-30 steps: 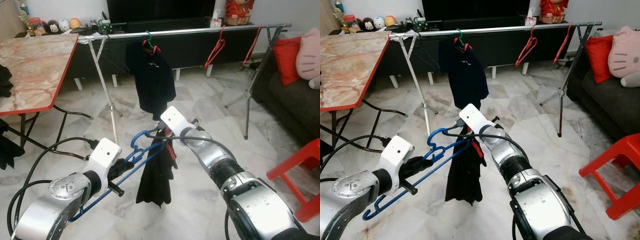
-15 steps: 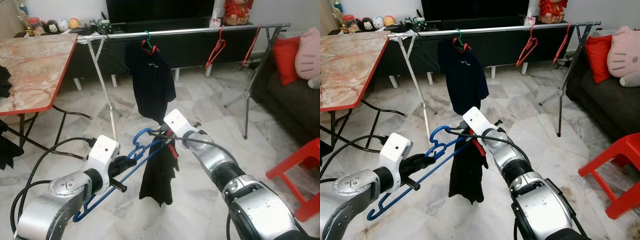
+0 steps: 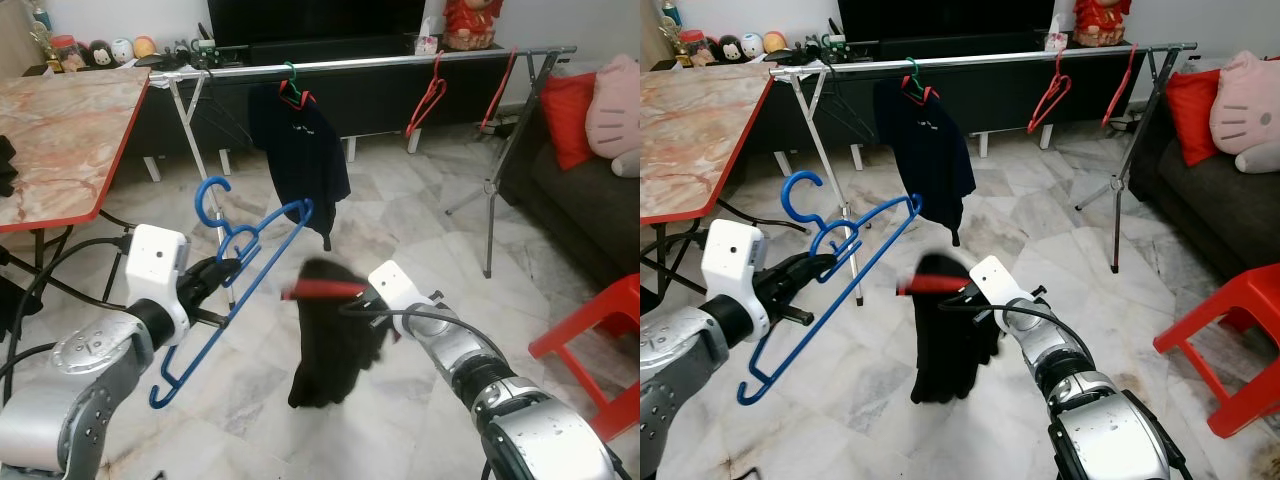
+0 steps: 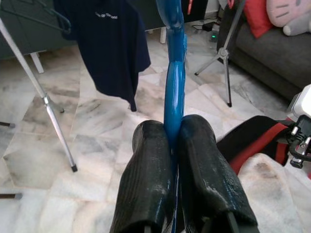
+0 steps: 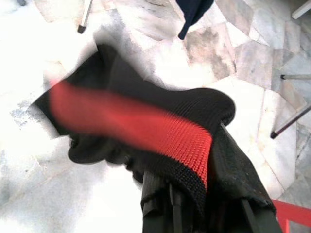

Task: Hang hanger

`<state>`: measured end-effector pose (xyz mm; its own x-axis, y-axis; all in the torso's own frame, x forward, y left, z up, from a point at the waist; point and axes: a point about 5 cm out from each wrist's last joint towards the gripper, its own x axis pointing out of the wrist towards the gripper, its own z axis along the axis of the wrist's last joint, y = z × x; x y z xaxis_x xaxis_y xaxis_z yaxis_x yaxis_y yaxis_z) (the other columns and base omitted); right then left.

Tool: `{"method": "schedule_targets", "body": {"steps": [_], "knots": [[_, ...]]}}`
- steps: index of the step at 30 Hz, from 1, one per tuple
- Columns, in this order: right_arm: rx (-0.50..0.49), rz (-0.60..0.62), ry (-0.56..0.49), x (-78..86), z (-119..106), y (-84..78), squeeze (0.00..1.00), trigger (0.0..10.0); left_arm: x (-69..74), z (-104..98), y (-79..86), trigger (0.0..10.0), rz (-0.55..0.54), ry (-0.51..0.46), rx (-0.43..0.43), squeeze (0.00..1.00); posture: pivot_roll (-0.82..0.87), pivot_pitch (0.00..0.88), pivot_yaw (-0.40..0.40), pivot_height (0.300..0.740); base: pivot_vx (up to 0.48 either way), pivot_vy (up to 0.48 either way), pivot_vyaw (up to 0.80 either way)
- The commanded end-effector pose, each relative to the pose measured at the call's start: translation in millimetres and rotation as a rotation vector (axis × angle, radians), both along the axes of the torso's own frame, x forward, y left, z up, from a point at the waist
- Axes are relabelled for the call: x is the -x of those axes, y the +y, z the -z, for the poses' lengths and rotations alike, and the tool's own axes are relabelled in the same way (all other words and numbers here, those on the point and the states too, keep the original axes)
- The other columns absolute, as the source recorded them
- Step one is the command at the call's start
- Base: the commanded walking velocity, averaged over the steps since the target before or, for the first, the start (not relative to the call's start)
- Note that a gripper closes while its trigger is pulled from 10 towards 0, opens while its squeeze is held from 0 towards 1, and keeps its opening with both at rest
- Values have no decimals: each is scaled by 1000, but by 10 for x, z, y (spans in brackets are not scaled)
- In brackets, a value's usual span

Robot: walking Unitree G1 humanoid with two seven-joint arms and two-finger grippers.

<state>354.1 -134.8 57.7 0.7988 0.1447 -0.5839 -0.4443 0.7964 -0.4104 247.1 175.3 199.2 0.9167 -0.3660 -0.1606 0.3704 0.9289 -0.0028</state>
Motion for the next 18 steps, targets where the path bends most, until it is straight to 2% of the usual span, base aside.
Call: {"method": "schedule_targets", "body": {"steps": [1, 3, 5, 7, 11, 15, 18], "knots": [[-15, -2, -29, -50, -78, 39, 0, 10000, 11, 29, 6, 10000, -6, 11, -36, 0, -49, 0, -2, 740, 0, 0, 0], [-15, -2, -29, -51, -79, 39, 0, 10000, 10, 50, 14, 10000, -9, 20, -56, 0, -50, 0, -2, 740, 0, 0, 0], [-15, 7, -36, -68, -100, 19, 0, 10000, 20, 281, 136, 10000, -44, 116, -241, 0, -54, 0, 0, 740, 0, 0, 0], [-16, 11, -38, -75, -111, 13, 0, 10000, 64, 374, 146, 10000, -4, 162, -292, 0, -54, 0, 0, 740, 0, 0, 0], [-15, 13, -46, -100, -149, 5, 0, 10000, 268, 468, 29, 10000, 219, 239, -286, 0, -54, 0, -2, 740, 0, 0, 0], [-15, 15, -54, -117, -175, 10, 0, 10000, 339, 461, 4, 10000, 295, 256, -281, 0, -54, 0, -2, 740, 0, 0, 0], [-15, 15, -54, -118, -176, 11, 0, 10000, 342, 468, 5, 10000, 301, 255, -288, 0, -54, 0, -2, 740, 0, 0, 0]]}}
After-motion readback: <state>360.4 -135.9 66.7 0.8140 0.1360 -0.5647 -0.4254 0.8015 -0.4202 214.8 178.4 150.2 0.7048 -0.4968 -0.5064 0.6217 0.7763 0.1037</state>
